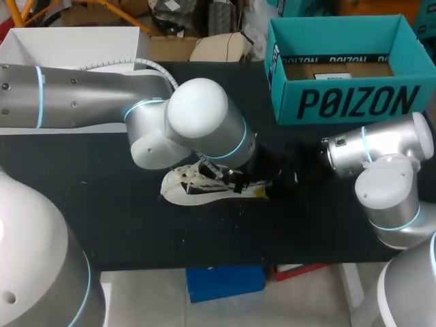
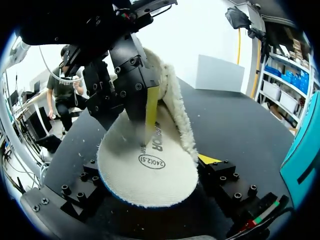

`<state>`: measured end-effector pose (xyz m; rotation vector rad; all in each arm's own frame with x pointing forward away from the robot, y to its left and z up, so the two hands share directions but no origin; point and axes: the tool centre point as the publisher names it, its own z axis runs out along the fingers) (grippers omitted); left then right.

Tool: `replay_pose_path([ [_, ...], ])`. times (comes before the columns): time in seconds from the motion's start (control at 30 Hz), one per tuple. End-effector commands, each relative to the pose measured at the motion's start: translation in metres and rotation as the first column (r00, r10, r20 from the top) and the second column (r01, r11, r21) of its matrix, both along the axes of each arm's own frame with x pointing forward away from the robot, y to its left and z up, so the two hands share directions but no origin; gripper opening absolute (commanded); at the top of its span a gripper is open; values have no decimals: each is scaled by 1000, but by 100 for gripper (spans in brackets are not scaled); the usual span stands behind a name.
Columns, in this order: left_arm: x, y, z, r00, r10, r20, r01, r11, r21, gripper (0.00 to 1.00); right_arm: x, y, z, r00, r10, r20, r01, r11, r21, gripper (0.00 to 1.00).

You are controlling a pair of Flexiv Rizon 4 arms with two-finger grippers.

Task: Take the shoe out of the shoebox, open the shoe tongue, remove and reinsert the insole, then place the shoe into the shoebox

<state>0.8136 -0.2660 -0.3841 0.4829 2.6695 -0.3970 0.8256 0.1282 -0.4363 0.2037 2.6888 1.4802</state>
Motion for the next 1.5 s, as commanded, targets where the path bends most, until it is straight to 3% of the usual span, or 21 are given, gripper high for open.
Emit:
replay_pose_path([
  [0.03,3,-2,-2,1000,8,-4,-8,1000,1,0,2,1,-3,1000,-1,0,1,1000,-1,0],
  [0.3,-14,4,17,998,-31,-46,30,999,-23,0,2,1,-3,1000,-1,0,1,1000,-1,0],
  [0.57,-55,8,67,981,-129,-143,93,968,-234,0,2,1,-3,1000,-1,0,1,1000,-1,0],
  [0.83,-90,-3,124,957,-195,-213,69,870,-488,0,2,1,-3,1000,-1,0,1,1000,-1,0],
  [1.13,-98,-19,181,898,-326,-296,38,727,-685,0,2,1,-3,1000,-1,0,1,1000,-1,0],
  [1.5,-98,-19,181,898,-326,-296,38,727,-685,0,2,1,-3,1000,-1,0,1,1000,-1,0],
])
